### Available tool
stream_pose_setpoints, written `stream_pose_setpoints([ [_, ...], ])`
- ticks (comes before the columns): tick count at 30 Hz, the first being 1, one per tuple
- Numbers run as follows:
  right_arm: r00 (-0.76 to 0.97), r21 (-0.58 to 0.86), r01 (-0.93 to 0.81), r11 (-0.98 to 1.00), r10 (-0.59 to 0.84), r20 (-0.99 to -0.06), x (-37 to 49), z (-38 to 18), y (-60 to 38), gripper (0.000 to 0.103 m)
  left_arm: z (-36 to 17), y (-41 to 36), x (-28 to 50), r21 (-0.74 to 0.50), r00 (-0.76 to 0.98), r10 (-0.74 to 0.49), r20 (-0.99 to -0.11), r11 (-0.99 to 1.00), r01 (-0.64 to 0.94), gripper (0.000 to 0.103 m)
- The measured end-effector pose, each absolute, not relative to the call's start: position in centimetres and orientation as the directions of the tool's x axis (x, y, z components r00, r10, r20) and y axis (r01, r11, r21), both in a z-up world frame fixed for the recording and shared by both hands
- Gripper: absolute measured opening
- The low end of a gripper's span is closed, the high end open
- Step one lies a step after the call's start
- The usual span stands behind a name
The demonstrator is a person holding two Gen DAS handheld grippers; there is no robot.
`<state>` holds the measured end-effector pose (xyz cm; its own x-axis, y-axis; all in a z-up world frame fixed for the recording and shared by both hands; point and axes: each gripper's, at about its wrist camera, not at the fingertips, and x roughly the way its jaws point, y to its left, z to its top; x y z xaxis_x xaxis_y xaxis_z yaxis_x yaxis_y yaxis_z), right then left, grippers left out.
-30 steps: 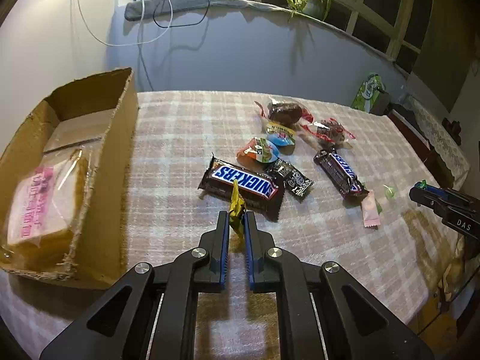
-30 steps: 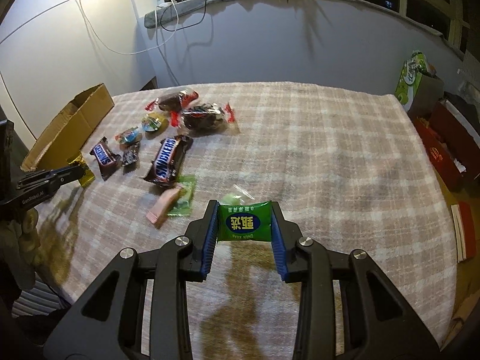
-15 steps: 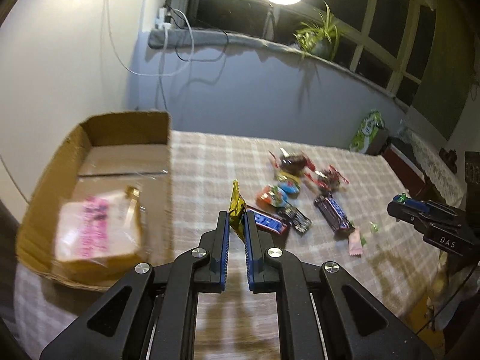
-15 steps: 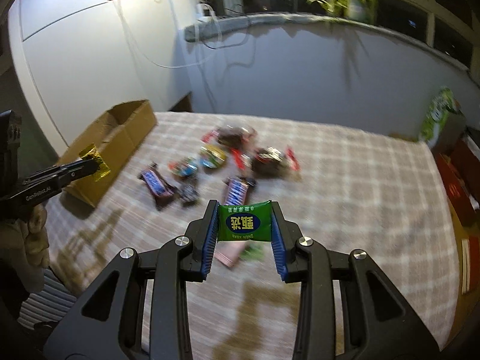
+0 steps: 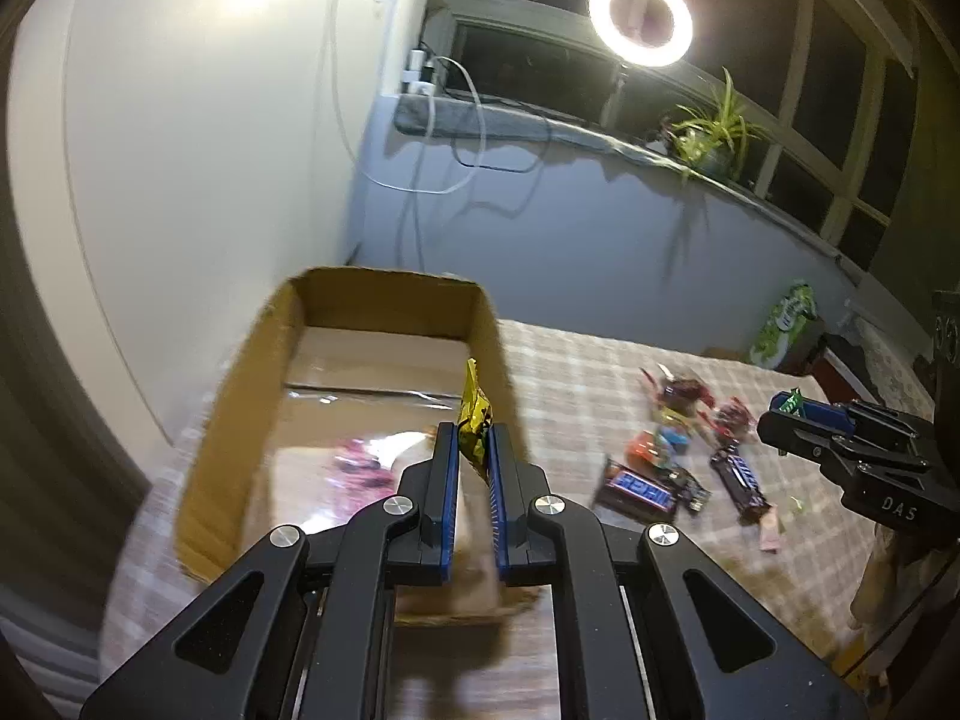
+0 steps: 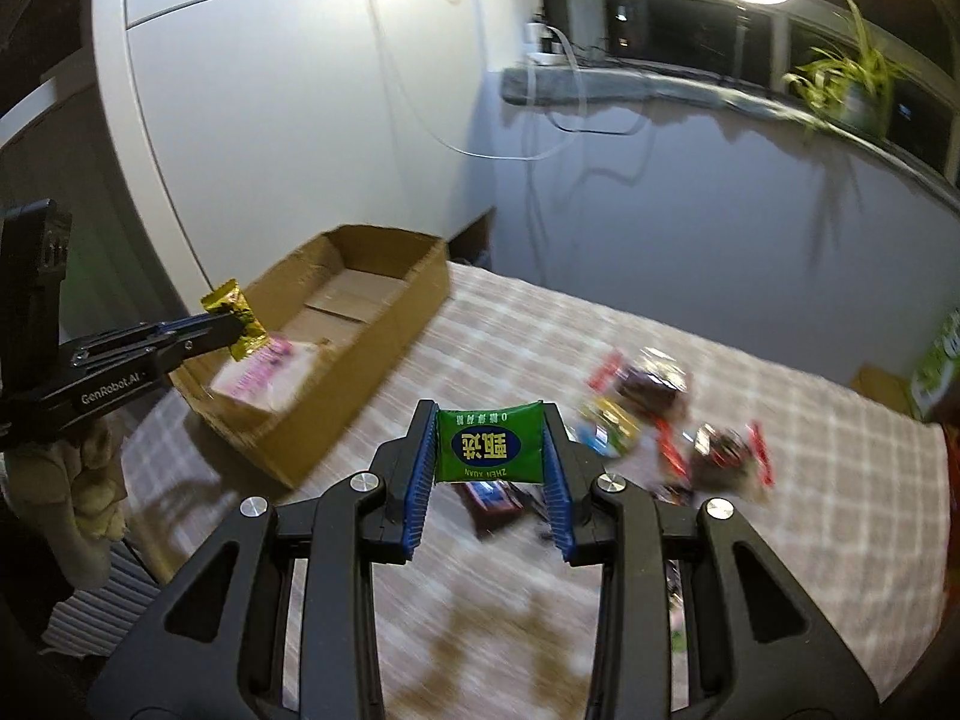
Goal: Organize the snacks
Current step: 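Carry both candies into the cardboard box and open both grippers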
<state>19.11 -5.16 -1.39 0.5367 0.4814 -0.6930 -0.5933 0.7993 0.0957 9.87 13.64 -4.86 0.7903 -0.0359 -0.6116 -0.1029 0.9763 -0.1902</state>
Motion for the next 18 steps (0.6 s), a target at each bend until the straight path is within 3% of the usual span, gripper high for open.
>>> stream_pose_setpoints([
  [18,0.418,0.130,-0.707,0.695,0.559,-0.716,22.7,-2.9,7.8,0.034,-5.7,19.1,11.9,-0.195,0.781,0.022,-0.624,0.964,-0.183,0.008],
])
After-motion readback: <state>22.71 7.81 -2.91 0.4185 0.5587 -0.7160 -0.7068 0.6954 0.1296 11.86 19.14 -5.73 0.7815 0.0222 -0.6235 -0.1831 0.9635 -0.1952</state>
